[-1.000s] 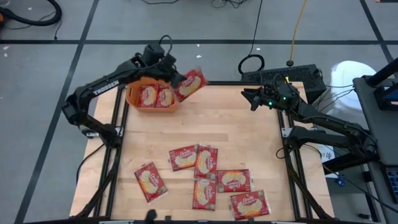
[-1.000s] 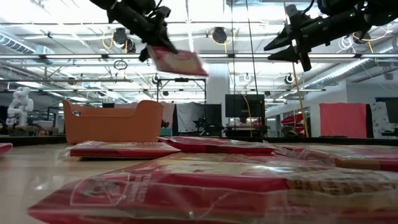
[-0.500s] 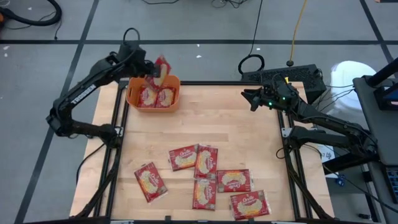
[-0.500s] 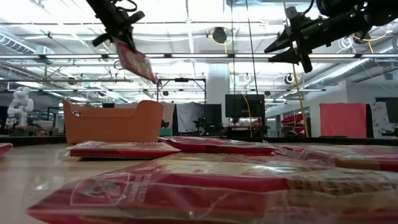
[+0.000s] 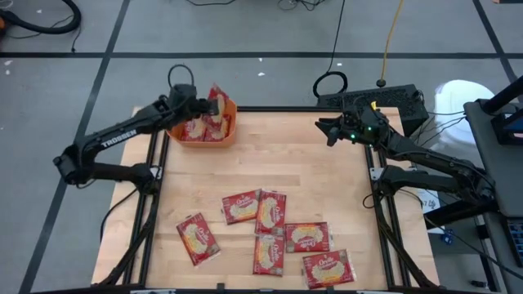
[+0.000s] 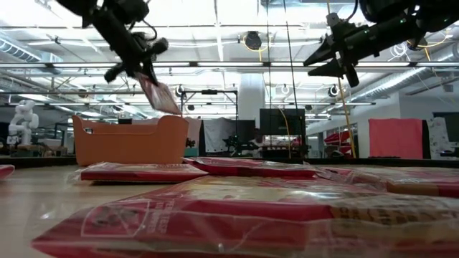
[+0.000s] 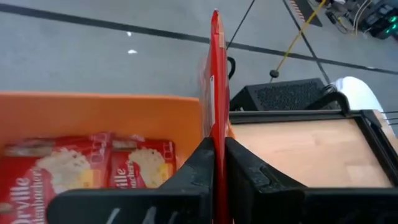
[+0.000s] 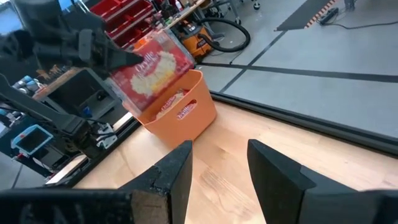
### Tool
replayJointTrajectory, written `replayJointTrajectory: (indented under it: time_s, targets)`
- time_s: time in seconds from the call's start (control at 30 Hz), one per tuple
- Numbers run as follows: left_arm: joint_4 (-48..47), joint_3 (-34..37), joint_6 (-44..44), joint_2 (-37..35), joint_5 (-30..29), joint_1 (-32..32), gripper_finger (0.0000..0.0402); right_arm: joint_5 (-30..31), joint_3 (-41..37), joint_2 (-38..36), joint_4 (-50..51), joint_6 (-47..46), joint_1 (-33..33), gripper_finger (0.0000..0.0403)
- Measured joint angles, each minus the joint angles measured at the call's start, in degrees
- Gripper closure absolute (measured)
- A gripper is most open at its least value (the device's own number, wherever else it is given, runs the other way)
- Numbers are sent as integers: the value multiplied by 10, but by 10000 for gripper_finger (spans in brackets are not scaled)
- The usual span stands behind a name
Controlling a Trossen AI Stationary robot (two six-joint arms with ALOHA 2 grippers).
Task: Sort popcorn bags into baskets
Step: Stack the red popcorn bag on top of the red popcorn bag in the orange bin
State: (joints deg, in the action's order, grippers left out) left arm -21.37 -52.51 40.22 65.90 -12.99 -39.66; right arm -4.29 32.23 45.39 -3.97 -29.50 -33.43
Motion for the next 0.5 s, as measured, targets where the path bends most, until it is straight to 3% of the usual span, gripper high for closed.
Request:
replayJointTrajectory:
  time_s: [0.4, 0.5]
  targets:
    - [131, 120, 79, 4, -41, 38, 374, -1, 0, 0, 0, -15, 1, 257]
    - [184, 147, 86, 4, -77, 65, 374, 0, 0, 0, 0, -15, 1, 257]
